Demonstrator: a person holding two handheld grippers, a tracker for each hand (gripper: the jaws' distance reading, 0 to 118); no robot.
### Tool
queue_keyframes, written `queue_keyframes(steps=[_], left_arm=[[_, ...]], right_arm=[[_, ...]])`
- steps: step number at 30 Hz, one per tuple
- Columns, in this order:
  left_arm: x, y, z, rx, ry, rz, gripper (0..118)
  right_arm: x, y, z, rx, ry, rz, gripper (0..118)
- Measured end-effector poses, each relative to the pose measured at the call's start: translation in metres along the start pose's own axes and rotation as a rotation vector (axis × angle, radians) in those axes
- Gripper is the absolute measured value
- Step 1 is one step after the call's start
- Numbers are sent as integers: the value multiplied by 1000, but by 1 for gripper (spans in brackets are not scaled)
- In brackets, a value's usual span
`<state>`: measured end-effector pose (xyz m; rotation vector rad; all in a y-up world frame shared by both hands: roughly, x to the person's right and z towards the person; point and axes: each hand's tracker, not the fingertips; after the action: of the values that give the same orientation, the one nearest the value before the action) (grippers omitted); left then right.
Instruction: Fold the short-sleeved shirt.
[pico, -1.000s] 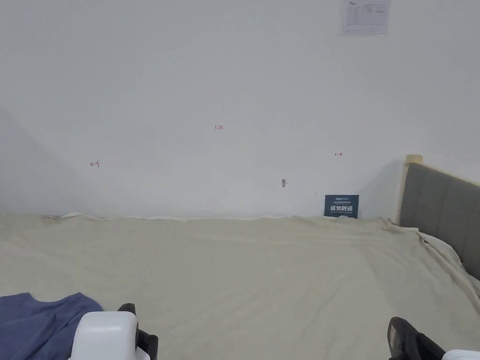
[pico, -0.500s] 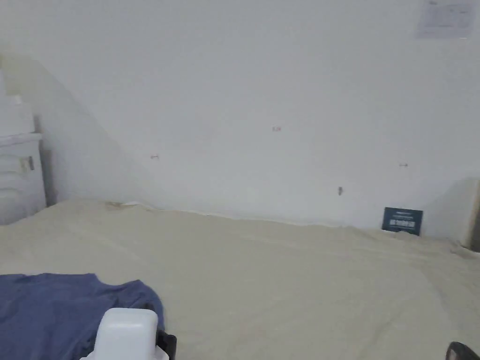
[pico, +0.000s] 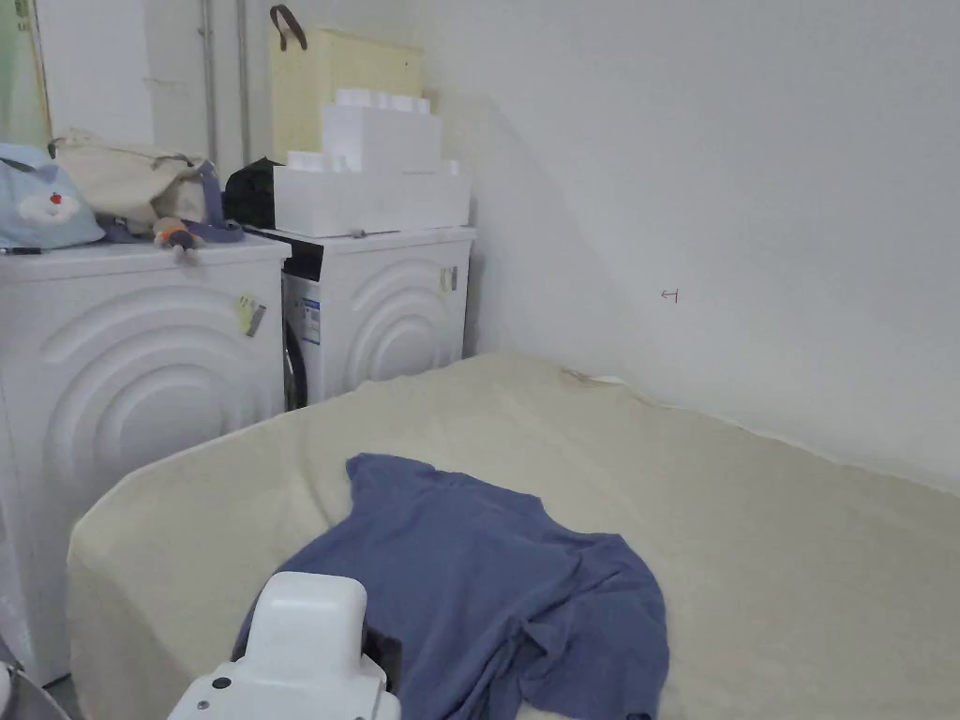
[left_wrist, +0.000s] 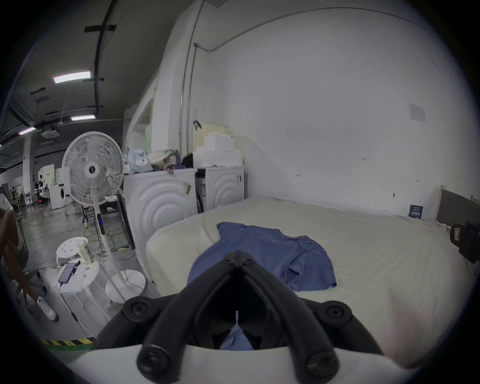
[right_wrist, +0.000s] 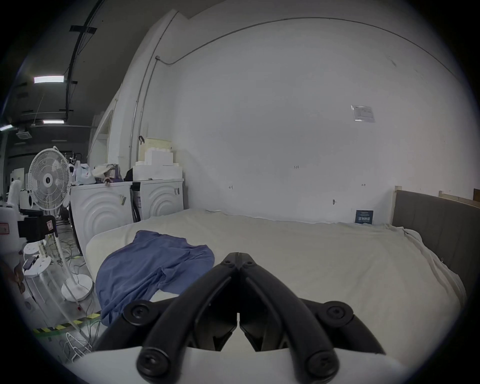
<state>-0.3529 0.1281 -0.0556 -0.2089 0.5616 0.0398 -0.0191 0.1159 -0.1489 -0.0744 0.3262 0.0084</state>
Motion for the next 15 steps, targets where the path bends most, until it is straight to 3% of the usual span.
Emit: queue_keyframes(steps=[5,8,9,11,15], left_arm=[[25,17,-43,-16,-100,-49,0],[49,43,-113,-106,-206,-167,0],[56,49,-136,-147,-255,-181,6],[70,56,-191,-272,-343,-186,24],[111,46,-298,-524,-402,-235,101]], right_arm=[[24,-14,-3,-105,-48,-33,0],[43,-21,-10,-156,-93,-43,0],[48,-23,-14,-170,-105,-46,0],[56,-26,-19,-192,-129,-53,0],[70,-35,-32,-233,-153,-66,0]])
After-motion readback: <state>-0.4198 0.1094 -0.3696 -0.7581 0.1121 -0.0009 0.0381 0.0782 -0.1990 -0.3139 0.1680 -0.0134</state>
